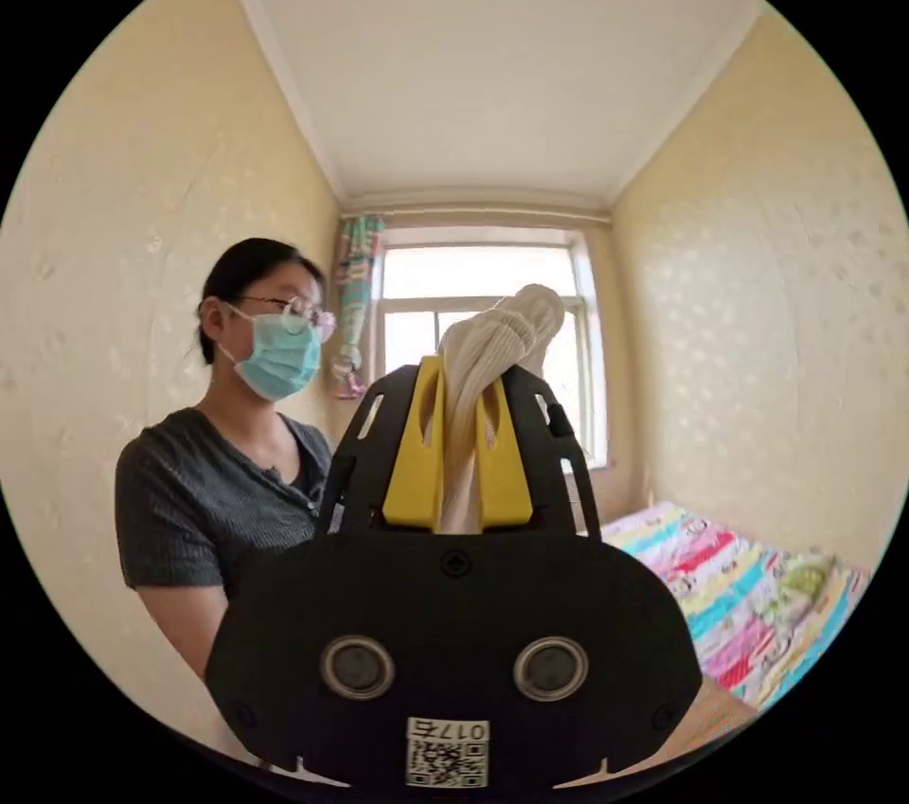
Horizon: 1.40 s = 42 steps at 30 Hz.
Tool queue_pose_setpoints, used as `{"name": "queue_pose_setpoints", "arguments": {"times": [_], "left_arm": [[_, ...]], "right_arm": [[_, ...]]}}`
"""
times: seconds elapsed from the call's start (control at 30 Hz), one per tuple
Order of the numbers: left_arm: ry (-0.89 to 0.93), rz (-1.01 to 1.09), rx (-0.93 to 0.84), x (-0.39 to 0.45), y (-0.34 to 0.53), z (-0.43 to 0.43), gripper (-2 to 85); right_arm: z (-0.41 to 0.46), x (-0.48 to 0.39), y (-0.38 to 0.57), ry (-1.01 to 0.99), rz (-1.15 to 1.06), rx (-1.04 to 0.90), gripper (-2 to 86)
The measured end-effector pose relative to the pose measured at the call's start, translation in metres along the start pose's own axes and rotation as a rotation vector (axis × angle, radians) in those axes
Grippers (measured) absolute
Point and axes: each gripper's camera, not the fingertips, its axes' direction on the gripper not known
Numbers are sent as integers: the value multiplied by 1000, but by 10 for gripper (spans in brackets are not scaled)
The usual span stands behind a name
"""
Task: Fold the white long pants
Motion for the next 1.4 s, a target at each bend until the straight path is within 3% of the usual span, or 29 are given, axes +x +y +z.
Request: {"name": "queue_pose_setpoints", "arguments": {"times": [0.07, 0.13, 0.37, 0.57, 0.7, 0.93, 1.2, 1.27, 1.3, 1.4], "left_arm": [[-211, 156, 23, 51, -32, 4, 23], [-303, 241, 86, 82, -49, 7, 18], [-255, 422, 344, 164, -120, -15, 8], [-279, 465, 414, 184, -170, -30, 8], [-357, 462, 421, 159, -181, -27, 8], [-432, 103, 294, -22, -202, -1, 9], [-650, -262, 19, -378, -317, 75, 32], [-672, -479, -56, -477, -314, 74, 60], [-652, -513, -47, -492, -308, 70, 69], [-687, -541, -96, -539, -258, 44, 75]], "right_arm": [[11, 5, -20, 117, 58, -118, -1], [22, -1, -38, 221, 42, -151, -2], [11, -65, -125, 169, -198, 33, -1], [19, -80, -205, 130, -204, 6, 2], [25, -44, -234, 130, -155, -15, 3], [54, 119, -227, 288, 55, -103, 2], [138, 525, -260, 528, 299, -382, 24], [155, 605, -258, 661, 339, -410, 56], [158, 650, -246, 803, 437, -427, 86], [144, 716, -187, 952, 555, -446, 130]]}}
